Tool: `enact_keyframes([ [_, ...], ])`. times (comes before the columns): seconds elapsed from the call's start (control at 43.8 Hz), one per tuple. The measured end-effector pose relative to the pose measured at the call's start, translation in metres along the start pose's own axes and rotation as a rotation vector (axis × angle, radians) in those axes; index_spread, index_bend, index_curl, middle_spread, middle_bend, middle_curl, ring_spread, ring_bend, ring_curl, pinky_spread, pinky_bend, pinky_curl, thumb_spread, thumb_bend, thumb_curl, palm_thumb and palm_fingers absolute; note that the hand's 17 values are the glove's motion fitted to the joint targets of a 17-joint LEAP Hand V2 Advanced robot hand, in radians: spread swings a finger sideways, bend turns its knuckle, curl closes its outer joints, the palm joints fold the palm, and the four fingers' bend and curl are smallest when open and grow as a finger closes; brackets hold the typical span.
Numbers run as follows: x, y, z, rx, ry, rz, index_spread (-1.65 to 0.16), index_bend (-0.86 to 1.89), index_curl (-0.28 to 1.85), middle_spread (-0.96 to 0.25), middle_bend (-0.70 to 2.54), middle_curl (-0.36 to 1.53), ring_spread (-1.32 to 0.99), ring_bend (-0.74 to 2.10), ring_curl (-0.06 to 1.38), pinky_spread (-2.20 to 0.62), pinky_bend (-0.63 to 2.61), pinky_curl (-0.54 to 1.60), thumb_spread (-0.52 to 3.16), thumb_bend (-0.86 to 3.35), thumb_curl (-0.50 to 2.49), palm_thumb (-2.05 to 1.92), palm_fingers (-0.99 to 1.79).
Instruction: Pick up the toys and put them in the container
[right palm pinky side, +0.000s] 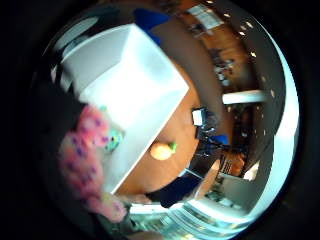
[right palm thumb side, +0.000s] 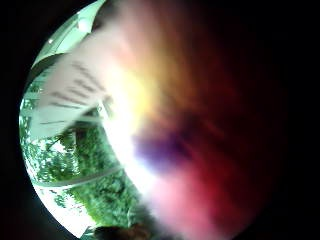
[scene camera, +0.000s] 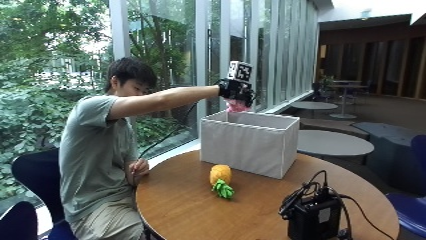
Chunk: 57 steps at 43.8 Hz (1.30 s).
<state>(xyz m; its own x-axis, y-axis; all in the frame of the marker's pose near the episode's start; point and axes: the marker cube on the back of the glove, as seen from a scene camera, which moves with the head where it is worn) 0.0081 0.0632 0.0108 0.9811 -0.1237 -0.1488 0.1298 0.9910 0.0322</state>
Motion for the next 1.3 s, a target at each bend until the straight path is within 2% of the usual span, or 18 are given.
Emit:
enact_keyframes([
  [0.069,-0.009,0.001,0.008,-0.178,-0.06,-0.078,-0.27,0.54,1.02,-0.23,1.0,0.88,-0.39,1.22,0.76,-0.36,1.0,0.58,0.61,-0.02,1.06,0.46,0.41],
  [0.114,-0.012,0.003,0.012,-0.283,-0.104,-0.095,-0.23,0.26,0.95,-0.19,0.8,0.83,-0.36,1.08,0.77,-0.27,1.09,0.65,0.78,-0.08,0.97,0.3,-0.32],
  [0.137,-0.014,0.002,0.013,-0.313,-0.116,-0.076,-0.23,0.22,0.92,-0.2,0.79,0.82,-0.36,1.07,0.76,-0.26,1.09,0.62,0.83,-0.07,0.95,0.28,-0.22],
  [0.16,-0.014,0.0,0.014,-0.328,-0.121,-0.038,-0.22,0.12,0.85,-0.16,0.65,0.76,-0.32,0.93,0.7,-0.21,1.12,0.61,0.86,-0.08,0.92,0.23,-0.45],
  [0.206,-0.011,-0.003,0.013,-0.327,-0.115,0.06,-0.21,0.06,0.74,-0.13,0.54,0.71,-0.28,0.8,0.64,-0.16,1.12,0.56,0.93,-0.07,0.87,0.19,-0.42],
  [0.251,0.003,0.0,0.011,-0.3,-0.106,0.096,-0.21,0.03,0.66,-0.11,0.46,0.67,-0.26,0.72,0.59,-0.12,1.1,0.53,0.99,-0.06,0.82,0.15,-0.37],
  [0.32,0.026,0.008,0.004,-0.252,-0.111,0.083,-0.19,0.05,0.6,-0.1,0.39,0.63,-0.23,0.66,0.54,-0.08,1.05,0.5,1.06,-0.04,0.76,0.12,-0.29],
  [0.411,0.044,0.021,-0.007,-0.213,-0.123,-0.017,-0.18,0.06,0.54,-0.08,0.35,0.6,-0.21,0.61,0.51,-0.05,1.0,0.47,1.13,-0.03,0.69,0.09,-0.24],
  [0.617,0.112,0.039,-0.014,-0.121,-0.138,-0.03,-0.2,0.1,0.45,-0.11,0.29,0.56,-0.2,0.6,0.49,-0.05,0.89,0.42,1.25,-0.02,0.58,0.03,-0.12],
  [0.686,0.099,0.027,-0.014,-0.092,-0.173,0.009,-0.2,0.11,0.43,-0.12,0.29,0.55,-0.2,0.6,0.49,-0.05,0.86,0.4,1.28,-0.01,0.55,0.03,-0.08],
  [0.777,0.095,0.013,-0.004,-0.102,-0.082,0.188,-0.21,0.12,0.41,-0.13,0.29,0.54,-0.2,0.59,0.48,-0.05,0.84,0.39,1.32,-0.01,0.51,0.04,-0.06],
  [0.8,0.096,0.013,-0.001,-0.103,-0.07,0.179,-0.21,0.12,0.4,-0.13,0.28,0.54,-0.2,0.59,0.48,-0.05,0.84,0.39,1.33,-0.01,0.51,0.04,-0.06],
  [0.891,0.111,0.022,0.011,-0.099,-0.012,-0.049,-0.21,0.13,0.38,-0.14,0.28,0.53,-0.2,0.59,0.48,-0.06,0.83,0.38,1.35,-0.01,0.48,0.05,-0.05],
  [1.005,0.09,0.013,0.019,-0.128,0.002,-0.088,-0.21,0.13,0.37,-0.15,0.28,0.52,-0.2,0.59,0.48,-0.06,0.82,0.38,1.37,-0.01,0.46,0.05,-0.04],
  [1.097,0.066,0.003,0.022,-0.132,-0.085,-0.138,-0.22,0.14,0.36,-0.14,0.28,0.52,-0.2,0.59,0.47,-0.06,0.82,0.37,1.38,-0.01,0.44,0.06,-0.03],
  [1.257,0.01,-0.024,0.018,-0.092,-0.101,-0.079,-0.23,0.17,0.35,-0.15,0.28,0.51,-0.2,0.57,0.46,-0.06,0.8,0.37,1.4,0.0,0.42,0.08,-0.03],
  [1.303,0.009,-0.026,0.014,-0.075,-0.079,-0.015,-0.23,0.18,0.36,-0.15,0.28,0.51,-0.19,0.55,0.46,-0.06,0.79,0.36,1.41,0.0,0.41,0.08,-0.02],
])
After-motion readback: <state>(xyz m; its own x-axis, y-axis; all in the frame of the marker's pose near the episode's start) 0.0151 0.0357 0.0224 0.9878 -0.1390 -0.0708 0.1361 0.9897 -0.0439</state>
